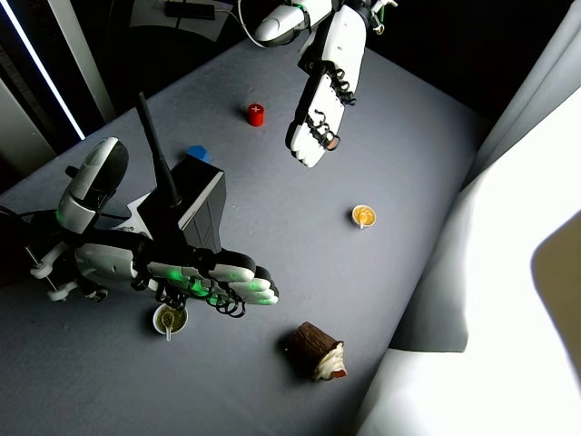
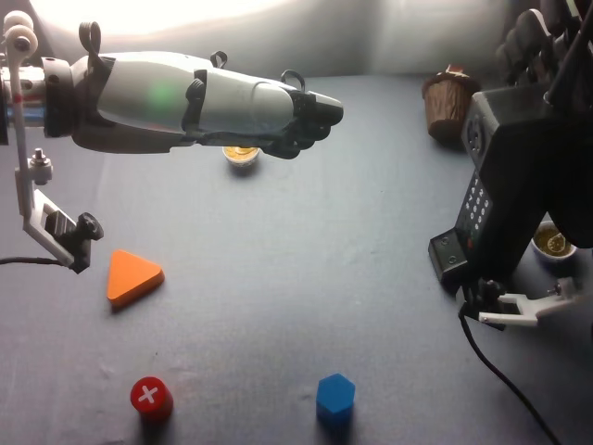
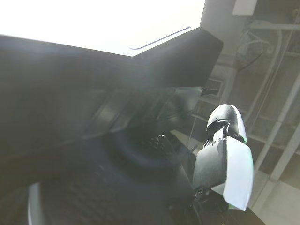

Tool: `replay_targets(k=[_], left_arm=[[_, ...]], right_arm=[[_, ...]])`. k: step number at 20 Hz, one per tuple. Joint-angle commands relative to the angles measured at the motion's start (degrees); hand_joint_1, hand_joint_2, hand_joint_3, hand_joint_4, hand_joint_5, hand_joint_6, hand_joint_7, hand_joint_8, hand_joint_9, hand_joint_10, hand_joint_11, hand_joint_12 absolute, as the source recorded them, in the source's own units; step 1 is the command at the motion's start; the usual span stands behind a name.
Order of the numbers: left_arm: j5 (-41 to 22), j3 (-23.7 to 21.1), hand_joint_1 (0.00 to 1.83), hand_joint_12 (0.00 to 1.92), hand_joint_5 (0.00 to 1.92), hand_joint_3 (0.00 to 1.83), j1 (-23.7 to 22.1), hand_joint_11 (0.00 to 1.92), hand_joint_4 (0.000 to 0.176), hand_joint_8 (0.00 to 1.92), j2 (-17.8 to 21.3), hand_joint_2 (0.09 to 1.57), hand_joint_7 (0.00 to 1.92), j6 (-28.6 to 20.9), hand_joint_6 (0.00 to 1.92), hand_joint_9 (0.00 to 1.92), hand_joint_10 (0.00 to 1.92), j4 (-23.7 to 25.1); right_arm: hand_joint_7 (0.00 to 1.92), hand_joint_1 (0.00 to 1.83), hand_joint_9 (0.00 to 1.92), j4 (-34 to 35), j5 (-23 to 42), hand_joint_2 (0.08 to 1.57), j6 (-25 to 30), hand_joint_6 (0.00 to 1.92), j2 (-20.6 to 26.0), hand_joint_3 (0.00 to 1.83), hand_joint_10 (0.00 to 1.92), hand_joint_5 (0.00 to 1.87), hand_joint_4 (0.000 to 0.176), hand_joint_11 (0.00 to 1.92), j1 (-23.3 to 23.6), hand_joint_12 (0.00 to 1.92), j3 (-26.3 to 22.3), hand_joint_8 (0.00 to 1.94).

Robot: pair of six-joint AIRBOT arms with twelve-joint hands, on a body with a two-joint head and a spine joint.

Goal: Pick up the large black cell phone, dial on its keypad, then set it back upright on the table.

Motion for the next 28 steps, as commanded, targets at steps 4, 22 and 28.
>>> replay_targets(k=[4, 22, 28], left_arm=[[-2.45, -0.20, 0.00, 0.32, 0.09, 0.00, -1.21, 0.00, 0.000, 0.00, 0.65, 1.21, 0.11, -0.11, 0.00, 0.10, 0.00, -4.49], [-2.41, -0.54, 0.00, 0.29, 0.09, 0.00, 0.38, 0.00, 0.000, 0.00, 0.69, 1.22, 0.11, 0.08, 0.00, 0.10, 0.00, -3.06], [-2.46, -0.65, 0.00, 0.33, 0.12, 0.00, 0.26, 0.00, 0.000, 0.00, 0.91, 1.23, 0.12, -0.03, 0.00, 0.12, 0.00, -3.10]], right_arm=[[0.00, 0.12, 0.00, -1.50, 6.42, 0.95, 0.20, 0.00, 0.76, 0.00, 0.00, 0.00, 0.080, 0.00, 0.24, 0.00, -0.25, 0.00], [0.00, 0.18, 0.00, -1.55, 6.42, 0.93, 0.23, 0.00, 3.77, 0.00, 0.00, 0.00, 0.081, 0.00, -0.25, 0.00, 0.20, 0.00], [0.00, 0.14, 0.00, -1.85, 6.42, 0.95, 0.45, 0.00, 7.01, 0.00, 0.00, 0.00, 0.086, 0.00, -0.20, 0.00, -2.44, 0.00]])
